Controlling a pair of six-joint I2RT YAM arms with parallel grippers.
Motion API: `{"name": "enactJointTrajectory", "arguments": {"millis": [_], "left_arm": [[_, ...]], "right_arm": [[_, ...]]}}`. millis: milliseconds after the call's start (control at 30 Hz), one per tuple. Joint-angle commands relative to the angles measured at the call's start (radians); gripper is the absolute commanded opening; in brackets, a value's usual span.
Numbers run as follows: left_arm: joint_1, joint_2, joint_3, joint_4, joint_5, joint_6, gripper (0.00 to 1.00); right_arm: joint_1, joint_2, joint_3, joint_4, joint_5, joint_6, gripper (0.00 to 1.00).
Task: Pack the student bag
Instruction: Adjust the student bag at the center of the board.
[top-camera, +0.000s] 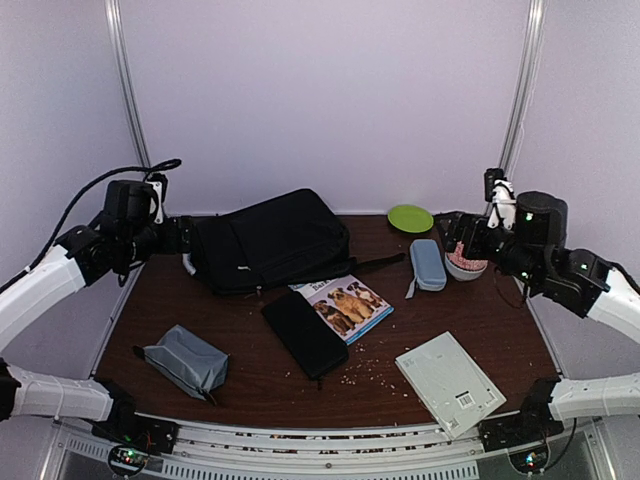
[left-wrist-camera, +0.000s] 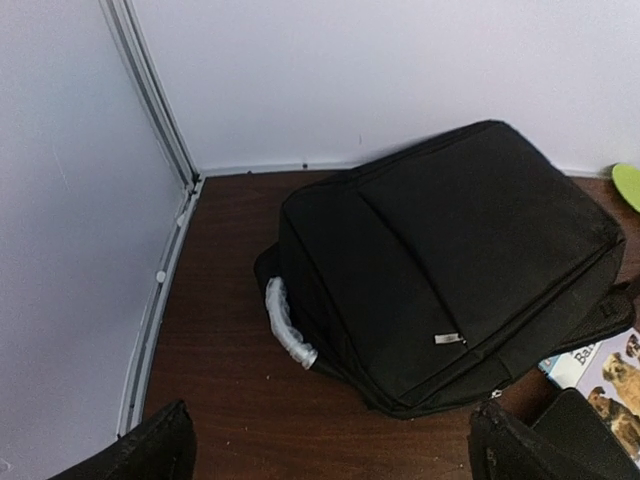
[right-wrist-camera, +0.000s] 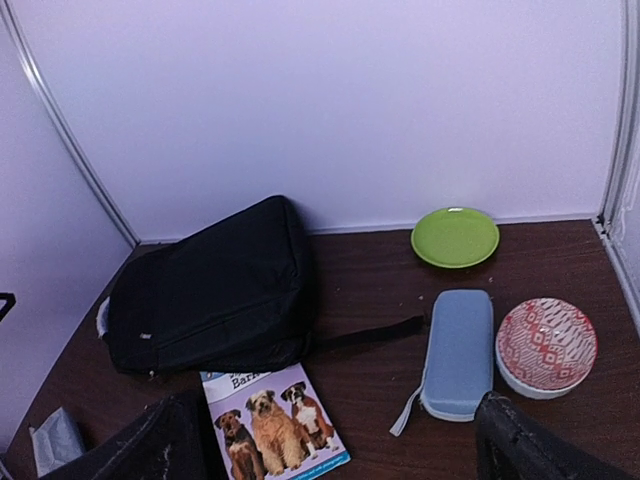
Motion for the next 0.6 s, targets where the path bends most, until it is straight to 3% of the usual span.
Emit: {"name": "enactJointTrajectory", "arguments": {"millis": [0,200,400,567], "left_arm": [[0.032,0.104,0.096,-0.154,-0.001,-0.114,0.98],[0.252,0.131,-0.051,-0.076,0.361,-0.31,0.94],[0.325,0.199,-0.07,-0.034,0.426,-0.356,0.94],[0.375,0.364,0.017,0.005,0.481,-0.372,0.91]], "right_arm": [[0.117,0.08,-0.036,0.029,0.056,0.07,1.0],[0.261,0.237,-0.041,0.06,0.062,0.12,0.99],[0.303,0.34,-0.035,0.073,0.015,0.171,0.99],[0.303,0.368,-0.043,0.087,0.003,0.222,0.99]]}}
